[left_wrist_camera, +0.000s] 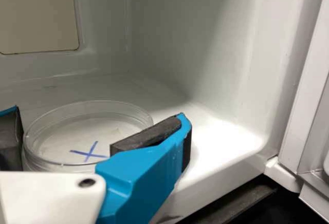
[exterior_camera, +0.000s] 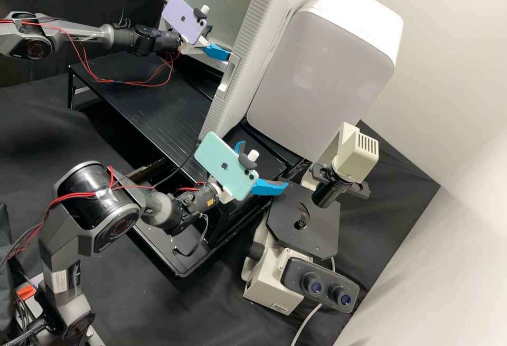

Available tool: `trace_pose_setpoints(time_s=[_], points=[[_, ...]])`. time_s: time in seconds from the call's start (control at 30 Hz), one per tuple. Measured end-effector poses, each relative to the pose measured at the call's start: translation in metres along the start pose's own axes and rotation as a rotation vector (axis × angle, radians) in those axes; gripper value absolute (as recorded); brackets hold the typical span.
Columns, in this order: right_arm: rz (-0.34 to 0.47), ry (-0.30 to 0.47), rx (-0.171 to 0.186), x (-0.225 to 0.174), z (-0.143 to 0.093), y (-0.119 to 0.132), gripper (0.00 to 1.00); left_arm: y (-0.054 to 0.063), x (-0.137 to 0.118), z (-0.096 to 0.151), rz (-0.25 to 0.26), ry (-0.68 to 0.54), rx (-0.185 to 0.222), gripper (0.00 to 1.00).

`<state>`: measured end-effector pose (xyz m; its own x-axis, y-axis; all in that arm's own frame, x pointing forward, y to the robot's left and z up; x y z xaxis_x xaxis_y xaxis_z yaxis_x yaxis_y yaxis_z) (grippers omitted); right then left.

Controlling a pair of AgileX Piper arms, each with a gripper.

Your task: Place the petri dish in the incubator

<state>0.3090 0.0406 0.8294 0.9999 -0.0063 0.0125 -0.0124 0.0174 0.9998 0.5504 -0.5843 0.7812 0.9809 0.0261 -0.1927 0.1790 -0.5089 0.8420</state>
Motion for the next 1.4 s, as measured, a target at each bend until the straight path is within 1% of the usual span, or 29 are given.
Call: trace_pose_setpoints(time_s=[0.77, 0.87, 0.97, 1.0, 1.03, 1.07, 1.1, 1.13, 1.23, 1.27, 1.33, 1.37, 1.4], points=[[0.000, 0.000, 0.000, 0.000, 0.000, 0.000, 1.00, 0.000, 0.000, 0.000, 0.001, 0.000, 0.007, 1.00], [0.000, 0.000, 0.000, 0.000, 0.000, 0.000, 1.00, 0.002, -0.001, 0.000, 0.004, -0.001, 0.008, 1.00], [0.000, 0.000, 0.000, 0.000, 0.000, 0.000, 1.00, 0.002, -0.004, 0.000, 0.000, 0.000, 0.020, 1.00], [0.000, 0.000, 0.000, 0.000, 0.000, 0.000, 1.00, 0.003, -0.006, 0.000, 0.002, 0.003, 0.033, 1.00], [0.000, 0.000, 0.000, 0.000, 0.000, 0.000, 1.00, 0.004, -0.008, -0.001, 0.007, 0.013, 0.032, 1.00], [0.000, 0.000, 0.000, 0.000, 0.000, 0.000, 1.00, 0.006, -0.011, -0.002, 0.015, 0.020, 0.022, 1.00], [0.000, 0.000, 0.000, 0.000, 0.000, 0.000, 1.00, 0.004, -0.014, -0.003, 0.019, 0.030, 0.047, 1.00], [0.000, 0.000, 0.000, 0.000, 0.000, 0.000, 1.00, 0.006, -0.017, -0.004, 0.030, 0.039, 0.052, 1.00], [0.000, 0.000, 0.000, 0.000, 0.000, 0.000, 1.00, 0.009, -0.025, -0.002, 0.064, 0.046, 0.094, 1.00], [0.000, 0.000, 0.000, 0.000, 0.000, 0.000, 1.00, 0.009, -0.027, -0.001, 0.073, 0.043, 0.091, 1.00], [0.000, 0.000, 0.000, 0.000, 0.000, 0.000, 1.00, 0.011, -0.032, 0.003, 0.083, 0.024, 0.108, 1.00], [0.000, 0.000, 0.000, 0.000, 0.000, 0.000, 1.00, 0.013, -0.034, 0.006, 0.090, 0.013, 0.120, 1.00], [0.000, 0.000, 0.000, 0.000, 0.000, 0.000, 1.00, 0.017, -0.037, 0.009, 0.102, 0.001, 0.122, 1.00]])
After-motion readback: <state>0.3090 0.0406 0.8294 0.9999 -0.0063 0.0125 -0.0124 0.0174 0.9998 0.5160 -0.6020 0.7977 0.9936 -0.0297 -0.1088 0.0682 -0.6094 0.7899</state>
